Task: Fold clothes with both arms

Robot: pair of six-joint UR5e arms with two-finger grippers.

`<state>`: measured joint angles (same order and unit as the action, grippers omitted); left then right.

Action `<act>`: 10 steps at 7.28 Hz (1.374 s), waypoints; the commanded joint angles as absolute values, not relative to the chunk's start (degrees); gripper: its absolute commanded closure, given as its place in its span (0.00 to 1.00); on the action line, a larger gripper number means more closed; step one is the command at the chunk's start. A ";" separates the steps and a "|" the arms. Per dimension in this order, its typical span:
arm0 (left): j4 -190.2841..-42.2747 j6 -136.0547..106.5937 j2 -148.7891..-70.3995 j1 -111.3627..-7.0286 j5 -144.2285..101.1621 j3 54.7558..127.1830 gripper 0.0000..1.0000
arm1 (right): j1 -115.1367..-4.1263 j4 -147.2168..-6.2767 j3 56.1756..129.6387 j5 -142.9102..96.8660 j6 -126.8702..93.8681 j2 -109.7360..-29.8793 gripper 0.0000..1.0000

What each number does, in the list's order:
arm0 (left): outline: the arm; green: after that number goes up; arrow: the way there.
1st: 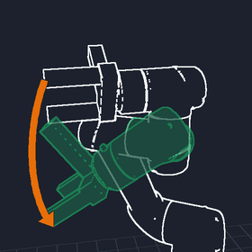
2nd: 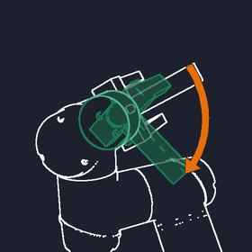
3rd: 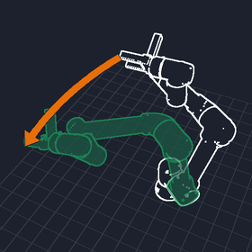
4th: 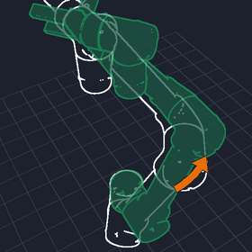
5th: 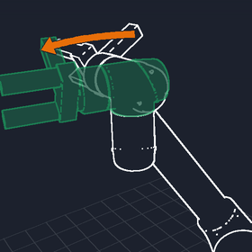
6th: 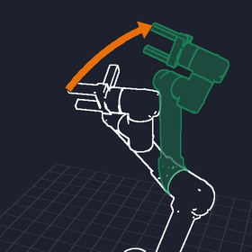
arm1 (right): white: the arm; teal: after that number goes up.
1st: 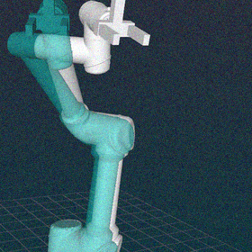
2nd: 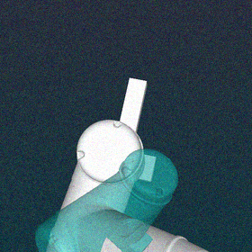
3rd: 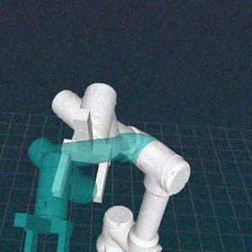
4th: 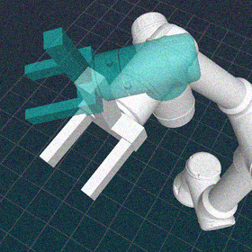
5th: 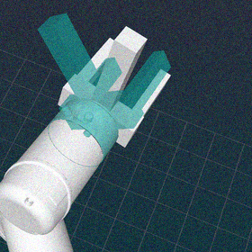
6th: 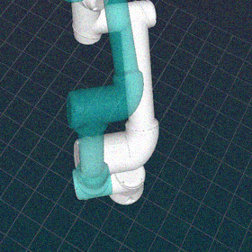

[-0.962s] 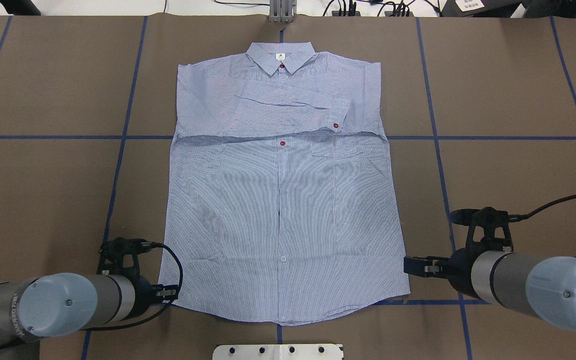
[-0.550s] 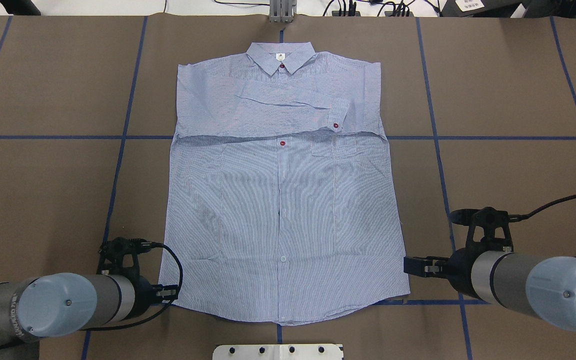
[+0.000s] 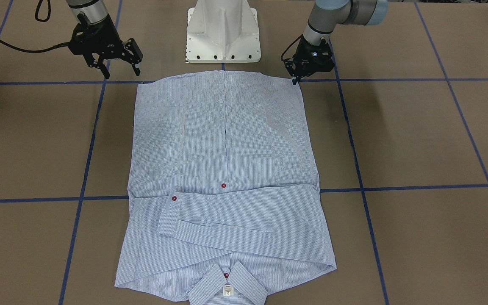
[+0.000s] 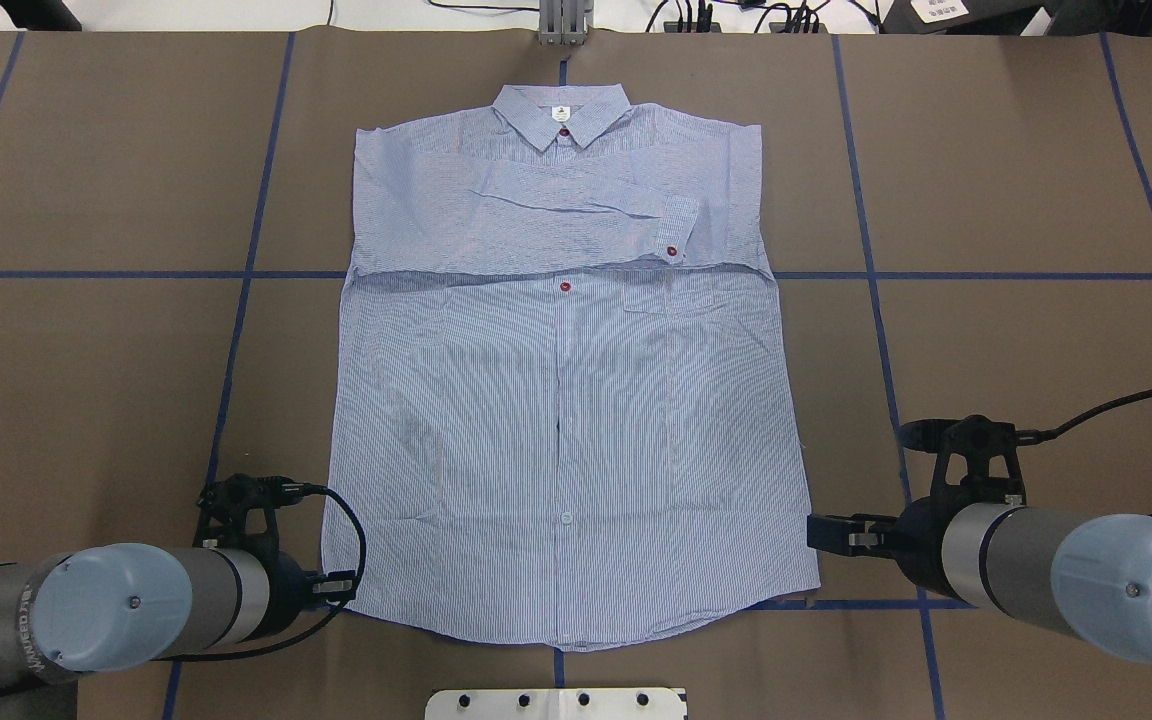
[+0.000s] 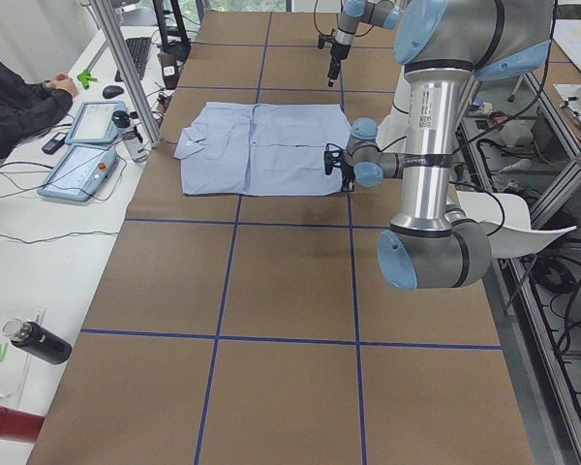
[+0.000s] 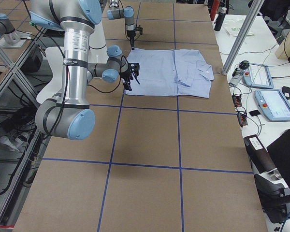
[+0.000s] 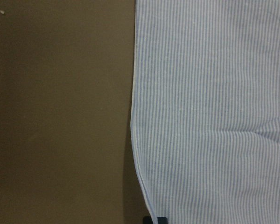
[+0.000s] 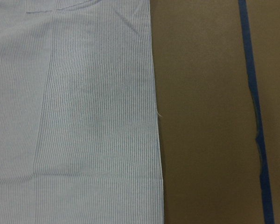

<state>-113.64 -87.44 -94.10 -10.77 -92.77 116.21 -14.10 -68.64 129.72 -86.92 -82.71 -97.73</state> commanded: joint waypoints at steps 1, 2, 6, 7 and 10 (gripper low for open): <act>-113.64 -87.45 -94.22 -10.81 -92.81 116.63 1.00 | -13.89 -68.56 129.38 -86.92 -82.79 -97.82 0.00; -113.64 -87.45 -94.48 -10.81 -92.81 116.72 1.00 | -13.71 -68.12 128.07 -87.01 -82.79 -97.91 0.00; -113.64 -88.06 -94.31 -10.55 -92.46 119.35 1.00 | -11.44 -58.46 123.05 -86.40 -87.87 -97.91 0.02; -113.56 -88.07 -94.22 -10.55 -92.29 119.62 1.00 | -8.82 -58.36 122.26 -82.22 -89.89 -97.82 0.04; -113.38 -88.07 -94.22 -10.20 -92.02 119.62 1.00 | -2.21 -58.27 119.62 -72.36 -94.13 -97.21 0.21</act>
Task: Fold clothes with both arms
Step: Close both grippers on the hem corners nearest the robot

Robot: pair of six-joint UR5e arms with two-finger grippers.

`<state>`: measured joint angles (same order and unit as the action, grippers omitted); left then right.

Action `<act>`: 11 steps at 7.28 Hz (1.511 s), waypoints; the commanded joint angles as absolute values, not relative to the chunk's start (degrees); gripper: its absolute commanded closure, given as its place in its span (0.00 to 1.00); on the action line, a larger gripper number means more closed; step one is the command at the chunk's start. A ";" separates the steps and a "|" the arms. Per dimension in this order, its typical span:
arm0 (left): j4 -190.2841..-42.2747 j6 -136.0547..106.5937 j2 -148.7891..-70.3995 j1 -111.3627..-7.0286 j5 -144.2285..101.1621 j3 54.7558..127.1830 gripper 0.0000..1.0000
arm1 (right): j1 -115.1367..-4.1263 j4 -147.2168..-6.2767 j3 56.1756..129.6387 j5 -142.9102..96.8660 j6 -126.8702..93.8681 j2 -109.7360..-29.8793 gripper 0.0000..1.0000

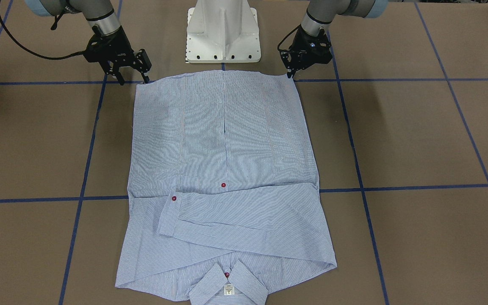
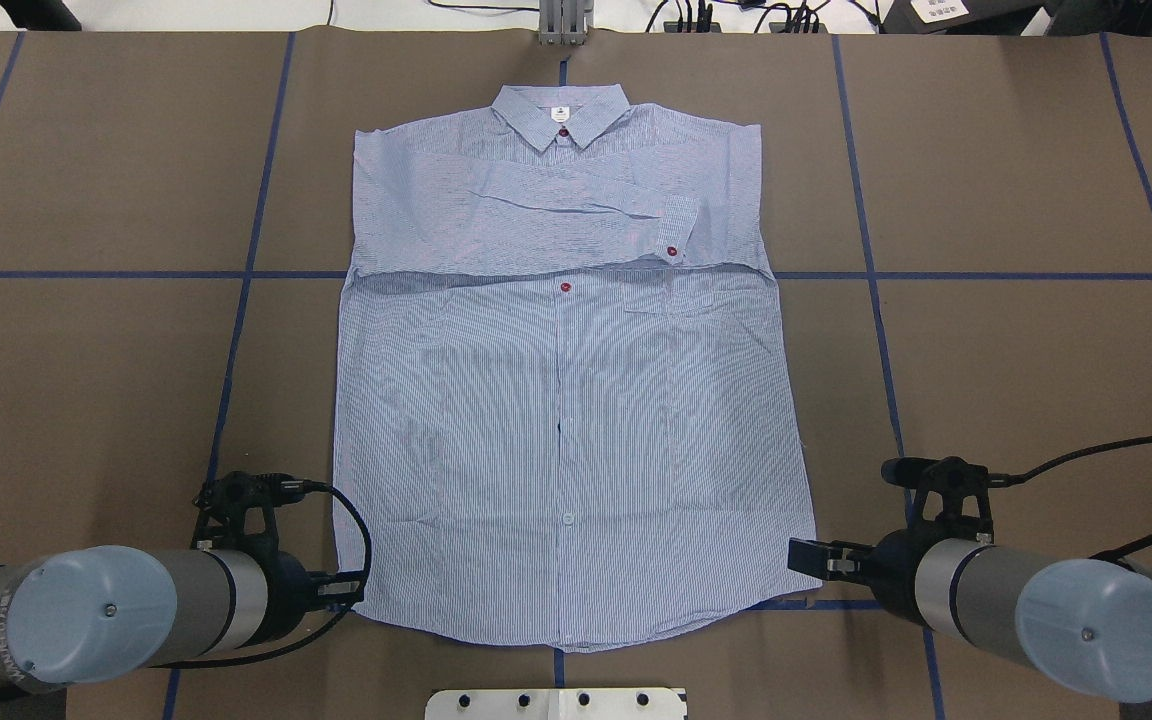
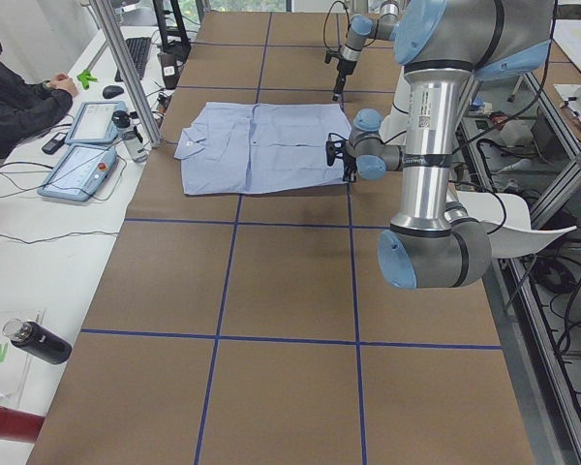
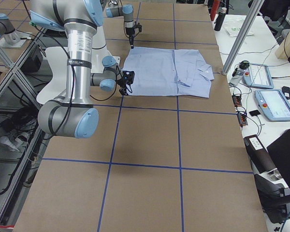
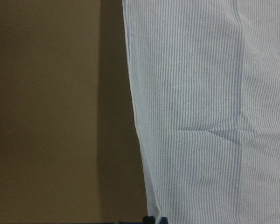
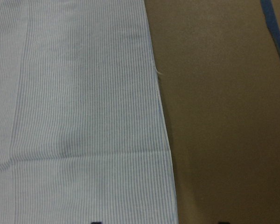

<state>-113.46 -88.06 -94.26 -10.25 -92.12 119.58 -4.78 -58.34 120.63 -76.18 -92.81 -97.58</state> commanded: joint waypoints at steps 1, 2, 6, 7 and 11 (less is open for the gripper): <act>-113.38 -88.07 -94.22 -10.11 -91.93 119.62 1.00 | -1.15 -58.27 119.53 -71.55 -94.74 -97.21 0.28; -113.38 -88.07 -94.22 -10.02 -91.93 119.62 1.00 | -0.45 -58.27 119.10 -70.32 -94.83 -97.21 0.33; -113.20 -88.07 -94.22 -9.76 -91.85 120.15 1.00 | 0.00 -58.36 118.56 -69.00 -94.83 -97.21 0.49; -113.20 -88.07 -94.22 -9.76 -91.85 120.23 1.00 | 0.00 -58.36 118.65 -68.99 -94.75 -97.21 0.57; -113.20 -88.07 -94.22 -9.58 -91.85 120.41 1.00 | -0.18 -58.36 119.18 -67.94 -94.66 -97.21 1.00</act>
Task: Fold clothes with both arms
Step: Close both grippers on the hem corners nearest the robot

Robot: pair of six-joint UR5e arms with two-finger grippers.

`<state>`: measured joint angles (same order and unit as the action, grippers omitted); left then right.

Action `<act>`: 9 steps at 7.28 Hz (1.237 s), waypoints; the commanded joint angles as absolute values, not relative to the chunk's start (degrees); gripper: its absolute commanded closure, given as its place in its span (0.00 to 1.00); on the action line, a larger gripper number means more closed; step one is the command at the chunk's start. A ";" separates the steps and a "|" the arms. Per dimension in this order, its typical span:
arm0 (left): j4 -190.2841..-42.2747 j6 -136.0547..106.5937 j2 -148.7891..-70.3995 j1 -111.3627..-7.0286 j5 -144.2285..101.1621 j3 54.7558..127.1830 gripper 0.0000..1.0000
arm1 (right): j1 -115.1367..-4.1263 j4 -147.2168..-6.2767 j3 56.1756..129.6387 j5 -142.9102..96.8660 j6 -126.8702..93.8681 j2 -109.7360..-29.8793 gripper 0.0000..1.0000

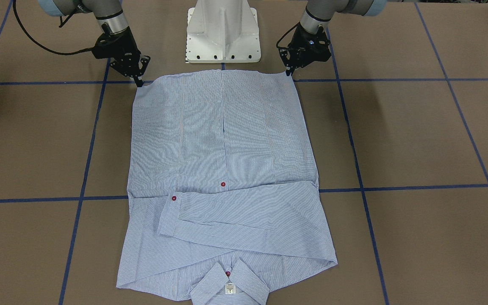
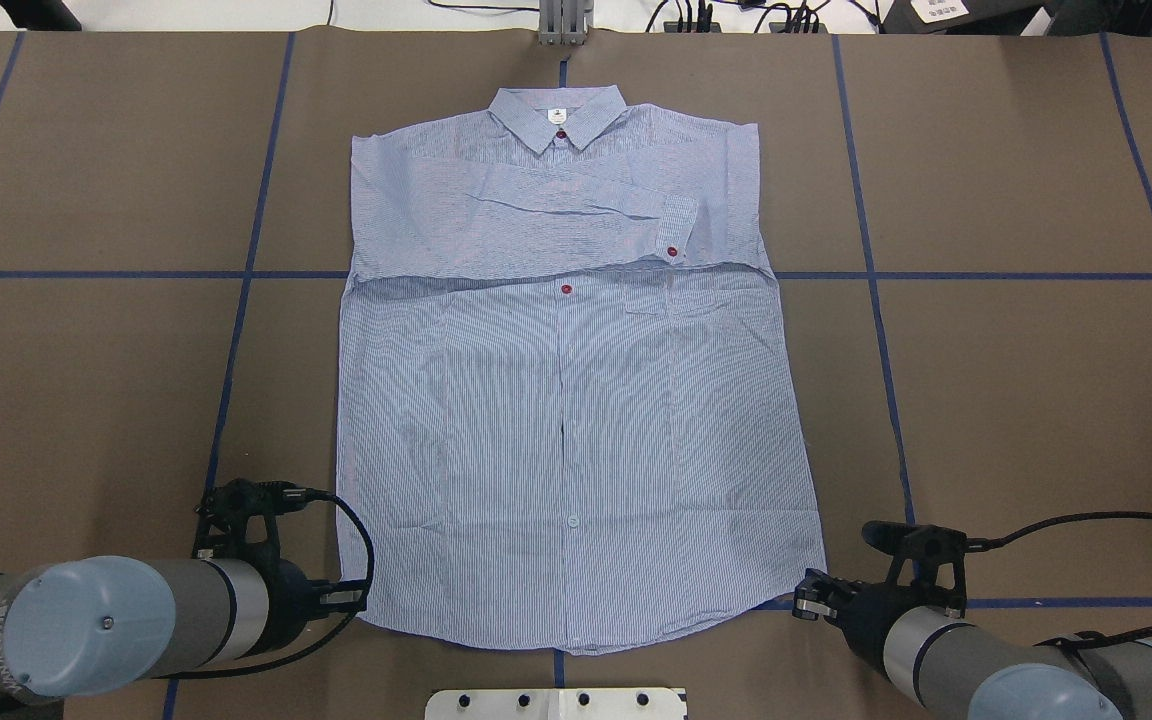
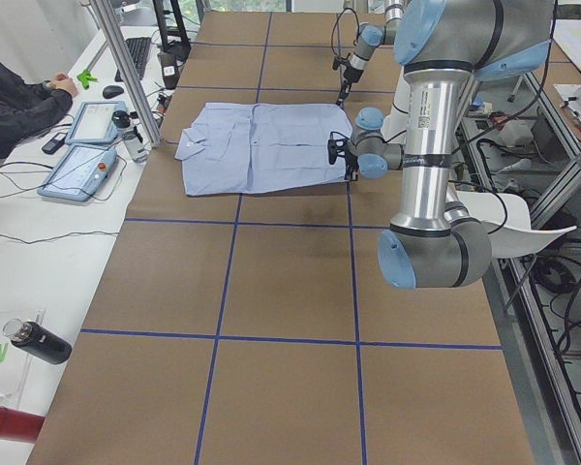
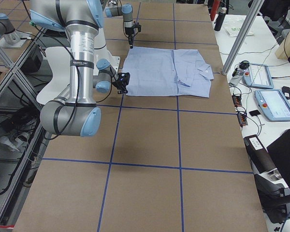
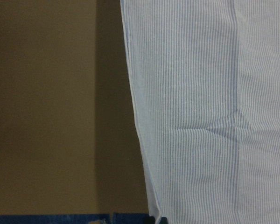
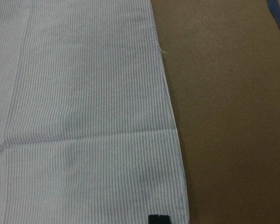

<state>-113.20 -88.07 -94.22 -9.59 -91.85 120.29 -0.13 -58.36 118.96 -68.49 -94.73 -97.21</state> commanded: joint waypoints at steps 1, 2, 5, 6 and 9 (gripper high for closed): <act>-113.12 -88.07 -94.04 -9.58 -91.93 120.93 1.00 | -0.44 -58.36 119.44 -67.94 -94.57 -97.38 1.00; -113.12 -88.07 -94.04 -9.58 -91.93 121.02 1.00 | -0.44 -58.36 120.49 -68.11 -94.40 -97.73 1.00; -113.12 -88.07 -94.04 -9.58 -91.93 121.11 1.00 | -0.44 -58.71 119.80 -68.03 -94.31 -98.96 0.64; -113.12 -88.07 -94.04 -9.58 -91.93 121.20 1.00 | -0.35 -58.71 119.62 -68.03 -94.39 -98.96 0.64; -113.12 -88.07 -94.04 -9.58 -91.93 121.29 1.00 | 0.00 -58.71 118.83 -67.94 -94.57 -98.35 0.67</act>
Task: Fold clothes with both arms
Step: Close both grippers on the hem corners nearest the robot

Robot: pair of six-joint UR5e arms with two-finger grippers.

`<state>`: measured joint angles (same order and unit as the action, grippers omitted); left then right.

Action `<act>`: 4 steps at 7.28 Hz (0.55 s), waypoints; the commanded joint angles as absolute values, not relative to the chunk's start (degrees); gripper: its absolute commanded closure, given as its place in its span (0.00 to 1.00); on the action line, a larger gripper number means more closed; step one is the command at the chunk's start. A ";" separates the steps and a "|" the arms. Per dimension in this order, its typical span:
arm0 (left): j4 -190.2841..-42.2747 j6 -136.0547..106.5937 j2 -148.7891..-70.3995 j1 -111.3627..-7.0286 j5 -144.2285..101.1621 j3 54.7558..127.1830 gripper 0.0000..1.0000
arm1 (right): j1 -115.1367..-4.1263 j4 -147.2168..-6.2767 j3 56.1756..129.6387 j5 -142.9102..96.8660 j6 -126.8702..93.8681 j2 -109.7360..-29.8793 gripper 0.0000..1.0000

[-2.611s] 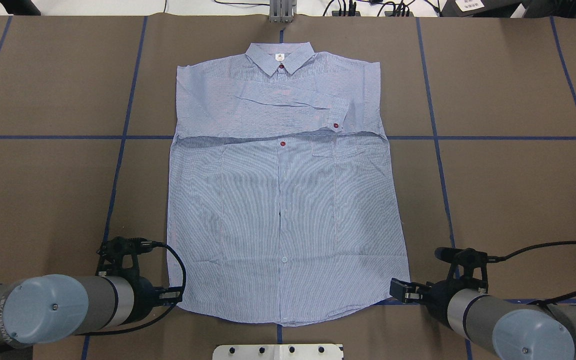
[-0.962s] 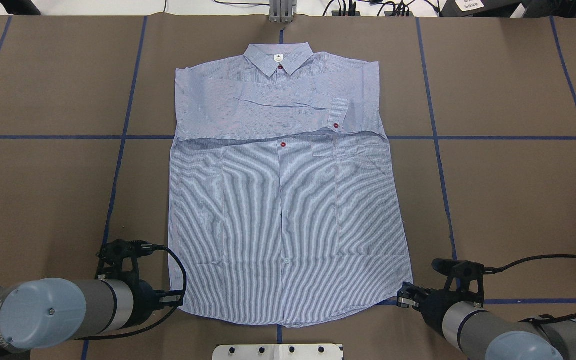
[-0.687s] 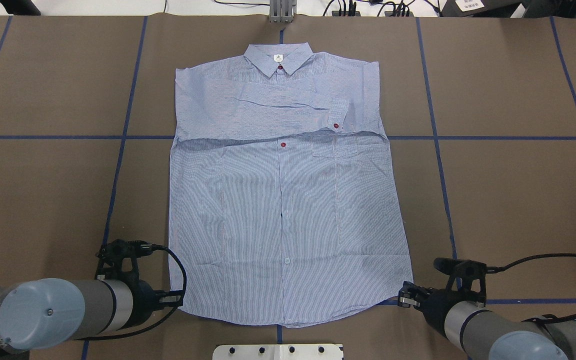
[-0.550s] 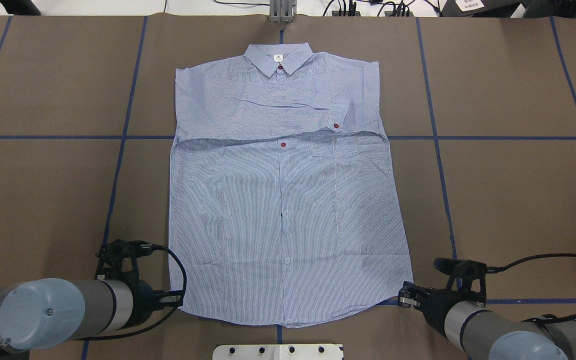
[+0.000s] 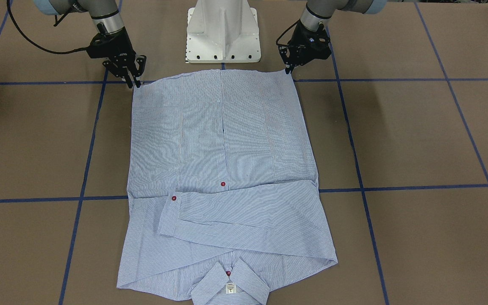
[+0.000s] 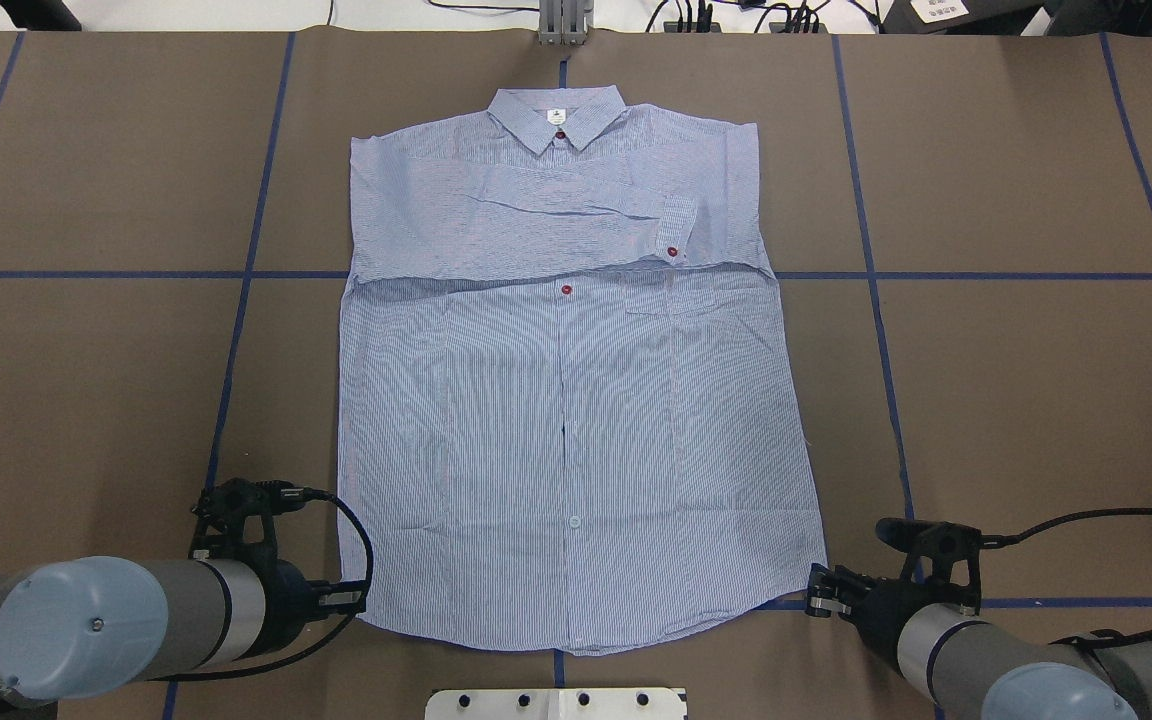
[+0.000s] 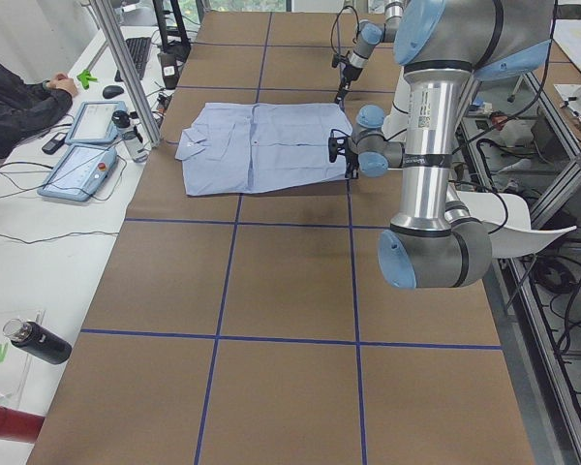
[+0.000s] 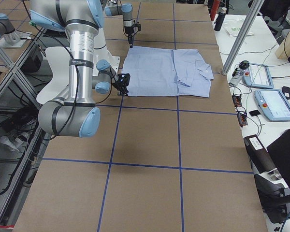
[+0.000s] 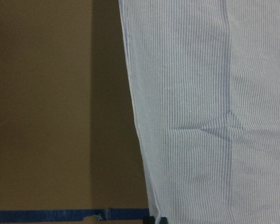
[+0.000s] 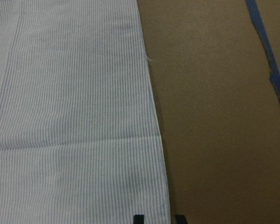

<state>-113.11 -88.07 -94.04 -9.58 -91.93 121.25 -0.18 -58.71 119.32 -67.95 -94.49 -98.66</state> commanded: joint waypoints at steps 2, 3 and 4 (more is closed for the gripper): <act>-113.12 -88.07 -93.96 -9.41 -91.93 121.64 1.00 | -0.09 -58.71 118.48 -67.85 -94.40 -98.61 0.67; -113.12 -88.07 -93.96 -9.40 -91.93 121.64 1.00 | -0.09 -58.80 118.48 -67.85 -94.48 -98.53 0.68; -113.12 -88.07 -93.96 -9.32 -91.93 121.64 1.00 | -0.09 -58.80 118.39 -67.85 -94.48 -98.35 0.81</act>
